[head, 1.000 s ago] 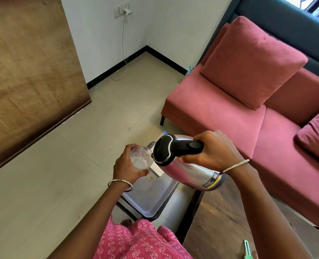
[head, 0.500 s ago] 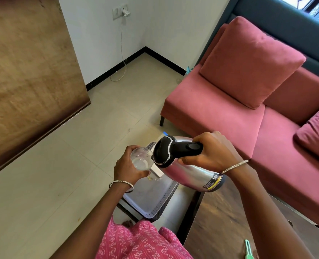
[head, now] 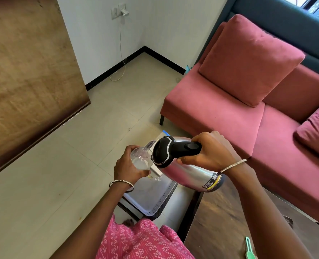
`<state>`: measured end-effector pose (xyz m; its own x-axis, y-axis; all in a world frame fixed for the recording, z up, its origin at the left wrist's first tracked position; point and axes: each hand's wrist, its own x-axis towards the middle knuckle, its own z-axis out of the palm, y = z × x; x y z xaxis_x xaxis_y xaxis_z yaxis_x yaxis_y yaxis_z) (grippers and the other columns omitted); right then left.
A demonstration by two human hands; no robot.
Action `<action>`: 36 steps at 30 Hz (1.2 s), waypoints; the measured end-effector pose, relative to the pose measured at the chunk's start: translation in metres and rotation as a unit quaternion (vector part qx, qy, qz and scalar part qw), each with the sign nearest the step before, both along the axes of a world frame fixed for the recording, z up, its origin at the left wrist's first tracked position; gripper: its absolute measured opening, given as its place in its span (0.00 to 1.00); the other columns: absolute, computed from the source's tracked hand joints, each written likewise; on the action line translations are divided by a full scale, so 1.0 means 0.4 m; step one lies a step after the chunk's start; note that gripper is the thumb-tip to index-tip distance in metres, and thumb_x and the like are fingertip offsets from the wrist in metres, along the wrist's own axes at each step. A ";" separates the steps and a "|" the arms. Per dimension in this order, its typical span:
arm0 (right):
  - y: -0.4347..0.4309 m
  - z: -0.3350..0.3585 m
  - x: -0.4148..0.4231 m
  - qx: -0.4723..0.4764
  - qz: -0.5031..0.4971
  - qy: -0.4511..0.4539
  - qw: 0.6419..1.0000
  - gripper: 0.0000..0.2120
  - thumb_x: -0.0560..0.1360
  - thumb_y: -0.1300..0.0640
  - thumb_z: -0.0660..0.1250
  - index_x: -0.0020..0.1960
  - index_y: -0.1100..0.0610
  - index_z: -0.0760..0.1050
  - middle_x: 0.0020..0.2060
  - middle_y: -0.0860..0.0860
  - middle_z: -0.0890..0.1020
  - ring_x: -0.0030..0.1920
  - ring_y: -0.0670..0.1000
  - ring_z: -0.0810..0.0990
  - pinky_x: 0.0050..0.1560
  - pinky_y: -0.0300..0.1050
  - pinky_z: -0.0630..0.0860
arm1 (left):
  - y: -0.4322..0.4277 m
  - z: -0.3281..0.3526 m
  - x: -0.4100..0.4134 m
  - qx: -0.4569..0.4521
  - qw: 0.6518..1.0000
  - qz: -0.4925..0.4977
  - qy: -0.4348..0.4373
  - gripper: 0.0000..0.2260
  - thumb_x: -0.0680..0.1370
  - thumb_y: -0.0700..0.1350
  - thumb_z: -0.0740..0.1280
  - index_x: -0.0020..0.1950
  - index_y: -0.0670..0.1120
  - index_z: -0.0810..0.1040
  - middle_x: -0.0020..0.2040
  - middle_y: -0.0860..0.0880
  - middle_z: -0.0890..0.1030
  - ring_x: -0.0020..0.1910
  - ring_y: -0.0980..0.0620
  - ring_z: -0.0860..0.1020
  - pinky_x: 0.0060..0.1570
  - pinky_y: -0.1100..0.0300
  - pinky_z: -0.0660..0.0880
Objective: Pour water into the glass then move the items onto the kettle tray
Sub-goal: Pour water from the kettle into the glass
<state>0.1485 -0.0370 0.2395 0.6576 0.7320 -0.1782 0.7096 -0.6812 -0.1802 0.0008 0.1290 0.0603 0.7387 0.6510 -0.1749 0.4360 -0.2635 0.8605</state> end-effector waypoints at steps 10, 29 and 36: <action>-0.005 0.001 0.000 -0.004 -0.003 -0.002 1.000 0.26 0.59 0.32 0.72 0.31 0.55 0.73 0.24 0.49 0.74 0.30 0.55 0.73 0.29 0.44 0.63 | -0.004 0.004 -0.007 -0.005 1.000 -0.001 0.003 0.40 0.54 0.47 0.84 0.60 0.55 0.69 0.56 0.56 0.78 0.51 0.48 0.79 0.47 0.57 0.77; 0.007 -0.016 0.009 -0.006 -0.013 0.005 1.000 0.26 0.58 0.31 0.70 0.31 0.55 0.73 0.22 0.49 0.72 0.27 0.51 0.73 0.26 0.43 0.60 | 0.014 0.004 -0.004 0.003 1.000 -0.007 0.014 0.40 0.54 0.48 0.84 0.61 0.53 0.69 0.57 0.53 0.79 0.52 0.45 0.79 0.49 0.52 0.79; 0.016 -0.021 0.016 -0.007 -0.007 -0.004 1.000 0.26 0.59 0.32 0.72 0.32 0.56 0.74 0.23 0.49 0.72 0.29 0.53 0.74 0.26 0.43 0.61 | 0.019 -0.003 0.004 0.006 1.000 -0.014 0.014 0.40 0.54 0.48 0.84 0.61 0.53 0.68 0.57 0.55 0.78 0.53 0.45 0.78 0.49 0.51 0.79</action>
